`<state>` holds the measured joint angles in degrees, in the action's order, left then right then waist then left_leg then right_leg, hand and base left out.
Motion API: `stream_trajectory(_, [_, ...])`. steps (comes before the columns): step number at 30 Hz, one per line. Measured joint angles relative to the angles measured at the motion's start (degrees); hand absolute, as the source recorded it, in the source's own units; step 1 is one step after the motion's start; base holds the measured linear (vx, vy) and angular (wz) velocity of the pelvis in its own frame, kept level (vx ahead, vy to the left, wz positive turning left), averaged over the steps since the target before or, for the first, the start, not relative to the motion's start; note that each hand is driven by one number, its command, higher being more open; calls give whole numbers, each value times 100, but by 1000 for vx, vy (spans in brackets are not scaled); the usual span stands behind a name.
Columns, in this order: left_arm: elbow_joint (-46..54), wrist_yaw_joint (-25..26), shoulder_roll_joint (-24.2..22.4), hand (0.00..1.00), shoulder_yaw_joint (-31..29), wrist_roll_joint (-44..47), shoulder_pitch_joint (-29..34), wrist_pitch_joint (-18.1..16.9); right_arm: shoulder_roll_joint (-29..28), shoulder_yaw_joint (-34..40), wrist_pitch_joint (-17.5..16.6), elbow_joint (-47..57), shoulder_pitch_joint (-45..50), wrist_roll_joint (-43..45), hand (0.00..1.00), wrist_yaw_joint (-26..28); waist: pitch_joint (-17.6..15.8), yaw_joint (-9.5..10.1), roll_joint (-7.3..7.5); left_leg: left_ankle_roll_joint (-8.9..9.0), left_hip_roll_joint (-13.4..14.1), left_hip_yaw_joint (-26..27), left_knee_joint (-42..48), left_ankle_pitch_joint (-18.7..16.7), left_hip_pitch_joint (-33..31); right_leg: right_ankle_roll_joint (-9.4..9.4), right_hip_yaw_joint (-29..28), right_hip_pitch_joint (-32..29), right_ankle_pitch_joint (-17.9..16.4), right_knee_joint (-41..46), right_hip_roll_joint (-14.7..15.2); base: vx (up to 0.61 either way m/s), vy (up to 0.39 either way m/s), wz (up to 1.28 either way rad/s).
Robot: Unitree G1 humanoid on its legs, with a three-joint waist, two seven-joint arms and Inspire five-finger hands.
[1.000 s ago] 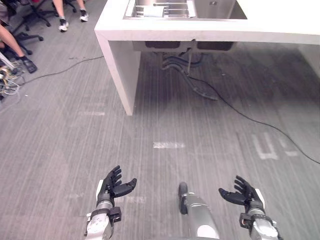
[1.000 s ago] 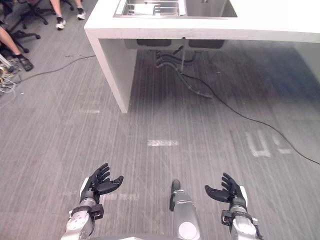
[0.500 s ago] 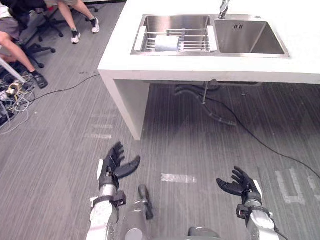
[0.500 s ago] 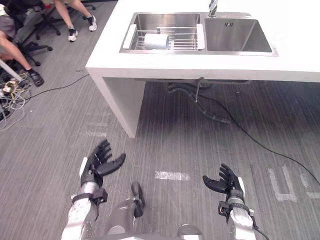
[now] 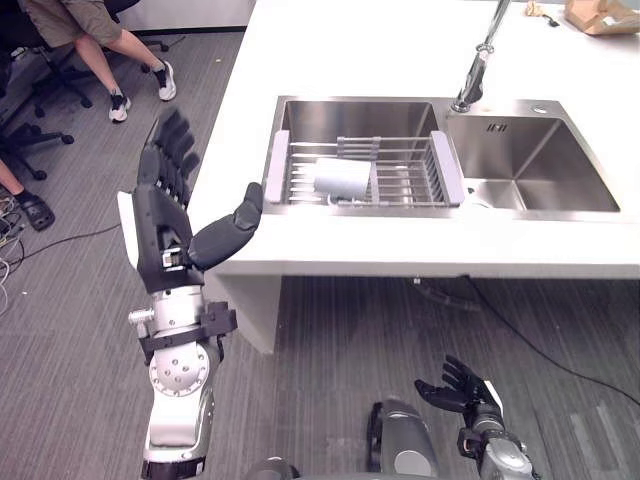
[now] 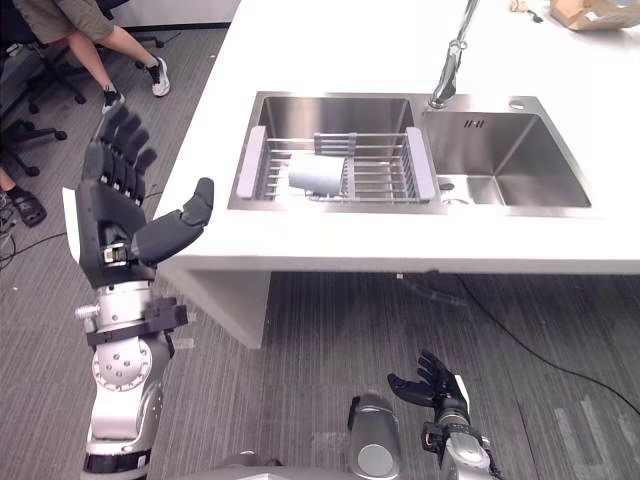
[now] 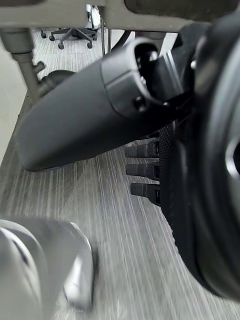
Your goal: Walk over to the sink, pick up the cup, carry it to the dishwasher, place the cup inside the dishwasher, then close the dishwasher door
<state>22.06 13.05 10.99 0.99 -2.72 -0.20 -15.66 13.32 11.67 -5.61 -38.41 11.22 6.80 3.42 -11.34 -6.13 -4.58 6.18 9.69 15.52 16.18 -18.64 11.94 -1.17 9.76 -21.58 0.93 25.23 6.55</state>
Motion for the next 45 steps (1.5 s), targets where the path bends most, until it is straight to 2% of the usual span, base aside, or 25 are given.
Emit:
stream_trajectory(2, [-150,-160,223,90,133,-199,-253,28,126,81,-4,66,-16,-33,90,18,18,32,-28,-6,-50,-74,147,329,31,-31,-96,-55,-419,423,49,479,-181,-3])
stream_trajectory(4, [-310,-415,512,90,376,-344,-585,54,226,147,-3,78,-1,-75,90,83,13,-38,-29,146,23,-263,757,691,-38,-59,-12,181,-780,633,117,396,-192,20])
stream_trajectory(5, [-394,-579,705,90,569,-412,-789,50,276,154,-1,80,57,-157,90,122,-4,-78,-36,280,184,-420,1554,1067,-243,-92,97,572,-927,501,94,383,-219,27])
stream_trajectory(6, [-479,-780,954,90,796,-422,-981,50,304,160,-1,106,133,-167,90,139,-18,-66,-19,383,423,-424,2654,1117,-612,-129,192,1113,-974,99,37,334,-204,20])
stream_trajectory(8, [-478,-919,1215,90,1021,-428,-1105,23,323,203,-11,248,242,-167,90,152,-26,-69,-4,219,559,-297,3258,867,-1036,-137,301,1512,-980,-255,12,191,-106,18])
stream_trajectory(9, [-466,-1147,1436,90,1140,-456,-1191,-34,329,305,-14,329,292,-165,90,169,-3,-68,-41,114,580,-69,3152,606,-1360,-189,363,1755,-1015,-487,11,152,-38,20])
stream_trajectory(10, [-464,-1162,1451,90,1143,-464,-1195,-38,329,312,-14,328,294,-165,90,169,-3,-67,-42,105,578,-51,3123,587,-1380,-187,364,1765,-1014,-504,11,159,0,12])
stream_trajectory(11, [-457,-1340,1627,90,1181,-523,-1199,-89,329,321,-13,306,290,-165,90,166,1,-50,-48,-56,477,133,2485,487,-1547,-134,366,1877,-1015,-647,19,113,55,3])
stream_trajectory(12, [-457,-1486,1733,90,1194,-523,-1200,-96,327,309,-13,298,293,-165,90,183,8,-43,-58,-175,362,184,1768,574,-1606,-85,376,1896,-1019,-676,20,113,76,5])
stream_trajectory(13, [-459,-1607,1801,90,1196,-523,-1199,-95,331,307,-12,288,293,-166,90,201,12,-37,-102,-270,256,191,1103,838,-1666,-37,388,1882,-1035,-665,-7,145,119,4])
stream_trajectory(14, [-478,-1751,1855,90,1206,-522,-1177,-93,334,302,-13,235,294,-169,90,226,59,-12,-237,-222,170,161,461,1160,-1694,99,368,1823,-1070,-557,-70,127,118,4])
stream_trajectory(16, [-525,-1895,1955,90,1282,-523,-1036,-34,258,249,-7,105,309,-192,90,261,48,-6,-64,-278,-50,186,128,1257,-1553,209,333,1768,-1100,-517,75,153,88,9])
stream_trajectory(17, [-579,-2018,2007,90,1355,-526,-934,-2,245,245,-7,60,346,-197,90,299,42,33,-55,-310,-134,213,-9,1287,-1516,248,318,1771,-1076,-573,130,138,60,6])
stream_trajectory(22, [-736,-2350,2128,90,1634,-838,-715,163,184,167,-4,-30,344,-346,90,308,45,-25,-47,-345,-382,283,-581,1423,-1121,319,178,2002,-1033,-796,201,105,56,0])
stream_trajectory(26, [-823,-2403,2004,90,1753,-1293,-722,160,2,136,-7,-61,290,-414,90,332,92,-56,-17,-305,-444,298,-1043,1633,-924,337,184,2060,-1019,-966,167,32,-17,1])
stream_trajectory(30, [-1389,-2149,1631,90,1853,-1945,-935,262,-105,126,-6,-129,301,-415,90,346,241,-106,59,-274,-452,326,-1327,1757,-822,317,179,2063,-998,-1018,118,32,-34,-3])
stream_trajectory(36, [-1832,-1990,1478,90,2069,-2576,-1159,353,-210,126,-6,-132,322,-419,90,291,326,-159,195,-305,-477,484,-1504,1813,-748,342,23,2066,-840,-1243,76,-1,19,-13])
stream_trajectory(42, [-2541,-1984,1543,90,2165,-2807,-1379,469,-235,103,-6,-134,336,-423,90,288,332,-268,191,-360,-520,550,-1627,1892,-719,378,-20,2144,-575,-1619,53,-32,33,-7])
stream_trajectory(45, [-2720,-1984,1752,90,2166,-2893,-1398,499,-231,31,-6,-133,371,-435,90,290,334,-289,188,-366,-528,556,-1656,1921,-719,380,-25,2145,-493,-1745,44,-59,13,-4])
